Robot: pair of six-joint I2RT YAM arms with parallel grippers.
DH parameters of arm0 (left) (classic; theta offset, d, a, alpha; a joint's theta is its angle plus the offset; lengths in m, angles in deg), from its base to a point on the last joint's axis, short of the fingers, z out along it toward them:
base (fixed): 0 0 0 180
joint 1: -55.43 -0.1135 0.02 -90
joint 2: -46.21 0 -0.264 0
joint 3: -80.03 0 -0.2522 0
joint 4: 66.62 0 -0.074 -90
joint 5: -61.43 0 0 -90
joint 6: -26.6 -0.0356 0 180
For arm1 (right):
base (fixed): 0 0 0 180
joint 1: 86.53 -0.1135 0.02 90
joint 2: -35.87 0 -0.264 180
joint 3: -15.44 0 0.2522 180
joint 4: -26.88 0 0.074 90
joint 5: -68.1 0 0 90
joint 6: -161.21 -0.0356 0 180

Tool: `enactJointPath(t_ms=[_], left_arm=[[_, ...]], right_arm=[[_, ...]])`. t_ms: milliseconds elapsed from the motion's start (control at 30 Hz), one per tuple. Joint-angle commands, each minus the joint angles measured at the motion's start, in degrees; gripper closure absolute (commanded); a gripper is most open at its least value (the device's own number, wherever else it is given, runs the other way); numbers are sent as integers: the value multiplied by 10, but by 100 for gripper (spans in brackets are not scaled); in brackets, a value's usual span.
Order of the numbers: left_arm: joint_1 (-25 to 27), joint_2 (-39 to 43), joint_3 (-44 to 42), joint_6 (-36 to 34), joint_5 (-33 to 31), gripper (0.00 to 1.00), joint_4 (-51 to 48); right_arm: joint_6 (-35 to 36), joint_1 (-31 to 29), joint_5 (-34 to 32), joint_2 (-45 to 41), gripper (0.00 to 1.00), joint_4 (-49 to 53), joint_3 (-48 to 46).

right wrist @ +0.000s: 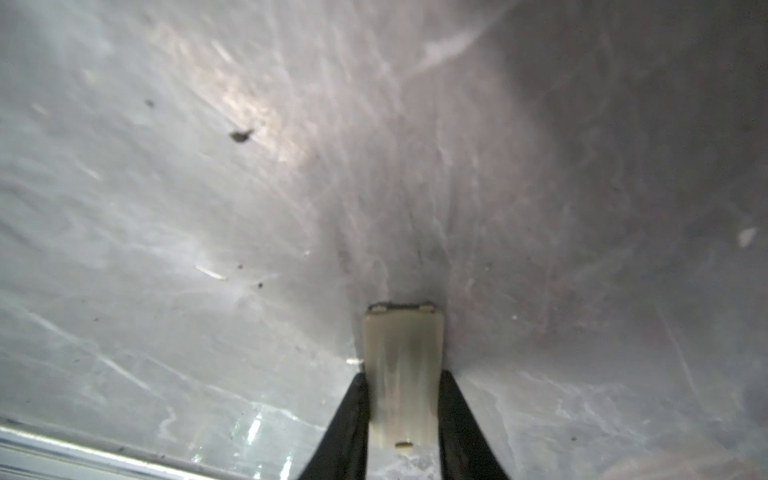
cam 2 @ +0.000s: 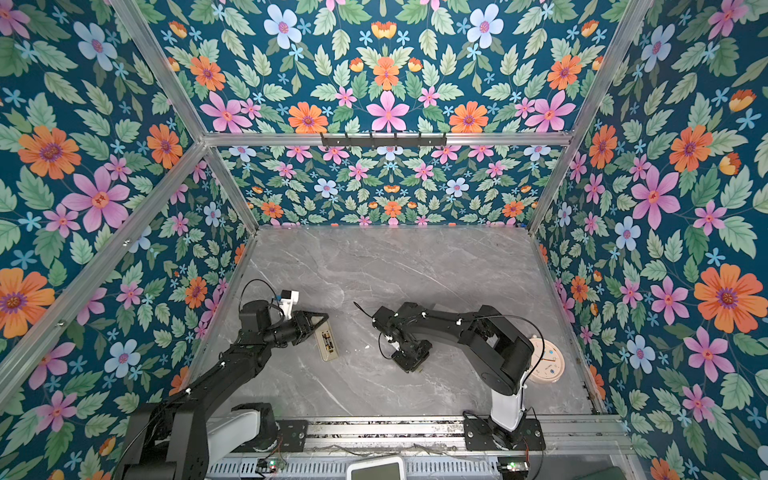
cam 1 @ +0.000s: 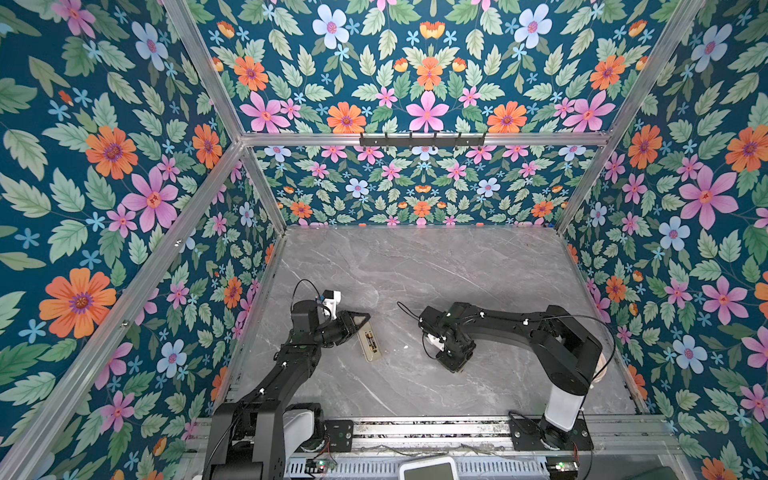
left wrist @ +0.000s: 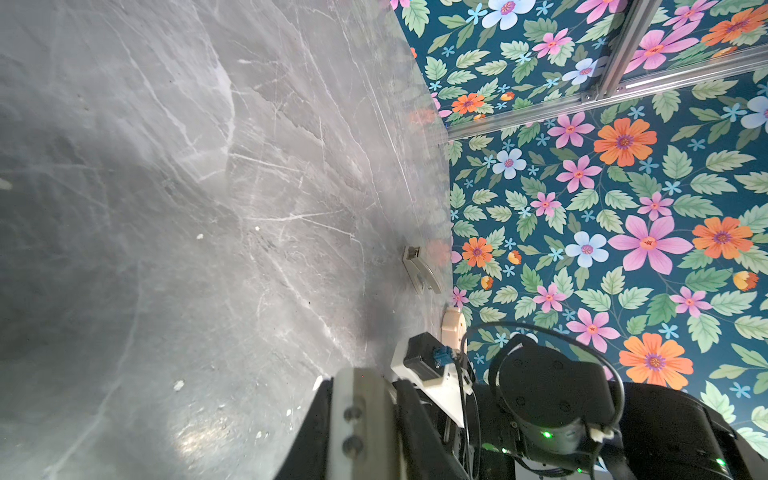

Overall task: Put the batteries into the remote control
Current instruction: 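Lift the battery cover with the right gripper and carry it toward the remote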

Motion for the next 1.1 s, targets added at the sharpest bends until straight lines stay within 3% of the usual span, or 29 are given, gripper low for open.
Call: enactJointPath(t_ms=[0, 333, 567, 600, 1067], left_arm=[[2, -1, 2, -6, -3, 100, 19], [7, 7, 0, -3, -8, 100, 16], [9, 7, -3, -2, -10, 100, 19], [10, 7, -2, -2, -10, 100, 20], [16, 3, 0, 7, -14, 100, 40]], right_arm=[[-5, -1, 4, -3, 73, -5, -4], [-5, -3, 7, -22, 73, -22, -9], [-5, -1, -27, -86, 73, -23, 20], [-254, 0, -30, -91, 3, -18, 29], [-267, 10, -17, -69, 1, -8, 57]])
